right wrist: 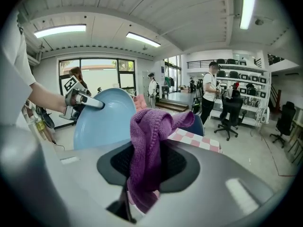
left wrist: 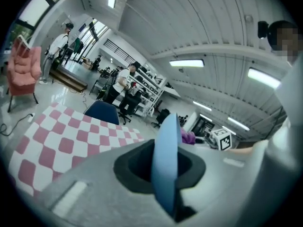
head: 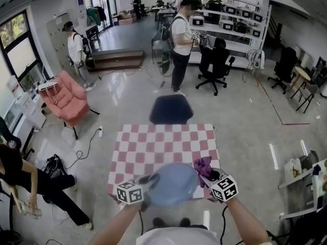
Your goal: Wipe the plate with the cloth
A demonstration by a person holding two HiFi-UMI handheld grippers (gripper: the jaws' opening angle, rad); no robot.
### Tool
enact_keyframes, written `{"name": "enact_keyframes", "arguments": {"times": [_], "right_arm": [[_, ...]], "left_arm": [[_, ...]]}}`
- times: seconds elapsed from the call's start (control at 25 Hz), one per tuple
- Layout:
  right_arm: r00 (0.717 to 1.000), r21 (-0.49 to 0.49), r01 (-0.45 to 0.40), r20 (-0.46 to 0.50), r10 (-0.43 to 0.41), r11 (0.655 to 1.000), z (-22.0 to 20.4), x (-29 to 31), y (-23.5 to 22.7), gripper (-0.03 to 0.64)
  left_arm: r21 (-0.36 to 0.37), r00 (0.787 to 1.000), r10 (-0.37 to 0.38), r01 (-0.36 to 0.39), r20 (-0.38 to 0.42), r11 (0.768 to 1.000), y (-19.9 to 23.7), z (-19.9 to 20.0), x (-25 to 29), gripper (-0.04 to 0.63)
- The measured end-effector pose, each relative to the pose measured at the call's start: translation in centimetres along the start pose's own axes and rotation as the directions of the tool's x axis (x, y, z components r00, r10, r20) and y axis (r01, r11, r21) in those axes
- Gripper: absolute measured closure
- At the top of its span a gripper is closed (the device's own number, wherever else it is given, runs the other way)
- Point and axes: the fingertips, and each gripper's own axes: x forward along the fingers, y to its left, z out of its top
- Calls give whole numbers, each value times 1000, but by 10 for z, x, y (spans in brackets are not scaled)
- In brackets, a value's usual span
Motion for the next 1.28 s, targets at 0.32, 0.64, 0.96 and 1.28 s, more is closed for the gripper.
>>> {"name": "enact_keyframes", "arguments": {"times": [0.32, 0.64, 0.96, 1.28], "right_arm": [[999, -9, 13, 38, -13, 1000, 5, -4, 1, 495], [995, 13, 47, 84, -48, 999, 11, -10, -1, 497], [994, 31, 67, 90, -70, 997, 6, -10, -3, 497], [992, 30, 81, 96, -84, 996, 10, -13, -5, 497]], "left_arm": [[-109, 999, -29, 30, 13, 994, -2, -7, -1, 557], [-195, 999, -29, 25, -20, 981, 4, -16, -2, 557], [-308, 999, -51, 48, 0, 950, 10, -20, 0, 557], [-332, 998, -53, 45, -15, 942, 11, -19, 0, 557]]}}
